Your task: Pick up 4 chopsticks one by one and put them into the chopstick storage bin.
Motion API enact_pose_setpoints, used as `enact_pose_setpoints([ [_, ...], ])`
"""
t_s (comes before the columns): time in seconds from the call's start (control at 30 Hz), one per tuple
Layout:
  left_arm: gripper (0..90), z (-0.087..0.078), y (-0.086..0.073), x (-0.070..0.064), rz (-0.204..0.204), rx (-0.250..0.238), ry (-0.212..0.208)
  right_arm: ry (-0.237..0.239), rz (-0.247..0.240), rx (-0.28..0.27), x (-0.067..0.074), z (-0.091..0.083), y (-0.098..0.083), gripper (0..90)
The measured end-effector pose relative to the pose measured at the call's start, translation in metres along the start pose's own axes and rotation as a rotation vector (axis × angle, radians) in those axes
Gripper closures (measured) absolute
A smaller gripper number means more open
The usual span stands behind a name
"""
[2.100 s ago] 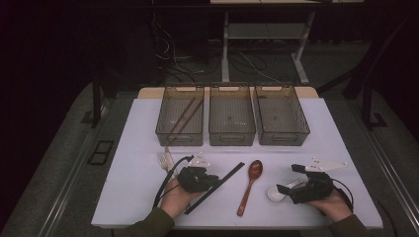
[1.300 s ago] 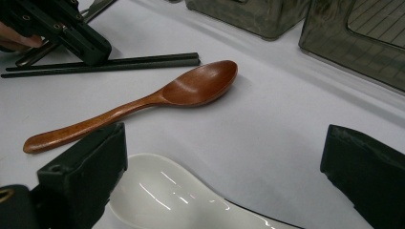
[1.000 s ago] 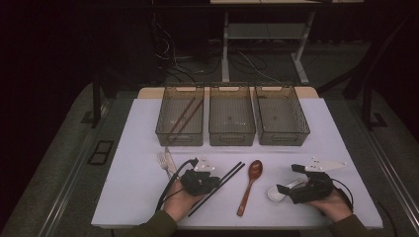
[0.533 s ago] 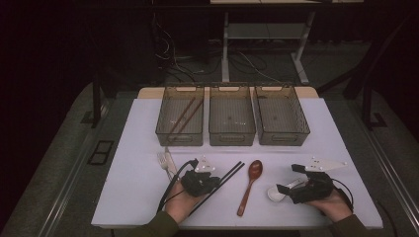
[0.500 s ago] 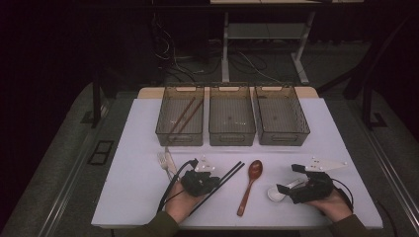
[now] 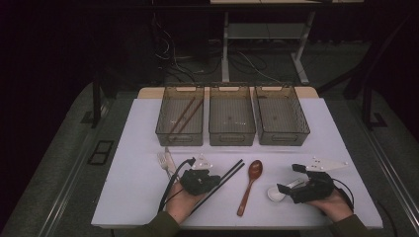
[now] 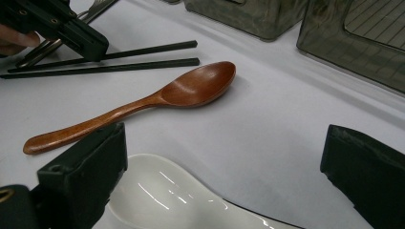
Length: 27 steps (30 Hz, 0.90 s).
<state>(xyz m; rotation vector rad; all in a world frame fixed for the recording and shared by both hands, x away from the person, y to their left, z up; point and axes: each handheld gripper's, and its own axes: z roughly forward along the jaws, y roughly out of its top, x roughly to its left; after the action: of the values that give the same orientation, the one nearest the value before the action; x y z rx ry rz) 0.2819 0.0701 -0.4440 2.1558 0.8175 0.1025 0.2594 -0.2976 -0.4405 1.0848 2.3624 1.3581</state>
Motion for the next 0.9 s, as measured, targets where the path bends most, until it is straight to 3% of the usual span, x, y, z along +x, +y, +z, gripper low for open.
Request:
enact_pose_setpoints([
  [0.27, 85.3, -0.008, 0.006, 0.004, -0.037, -0.034, -0.044, 0.0, 0.0, 0.001, 0.0, 0.0, 0.0, 1.8],
  [0.5, 85.6, -0.015, 0.012, 0.008, -0.04, -0.06, -0.058, 0.0, 0.0, 0.001, 0.0, 0.0, 0.0, 1.8],
  [0.9, 85.6, -0.022, 0.016, 0.019, -0.032, -0.027, -0.088, 0.002, -0.001, 0.001, 0.0, 0.0, 0.0, 1.8],
])
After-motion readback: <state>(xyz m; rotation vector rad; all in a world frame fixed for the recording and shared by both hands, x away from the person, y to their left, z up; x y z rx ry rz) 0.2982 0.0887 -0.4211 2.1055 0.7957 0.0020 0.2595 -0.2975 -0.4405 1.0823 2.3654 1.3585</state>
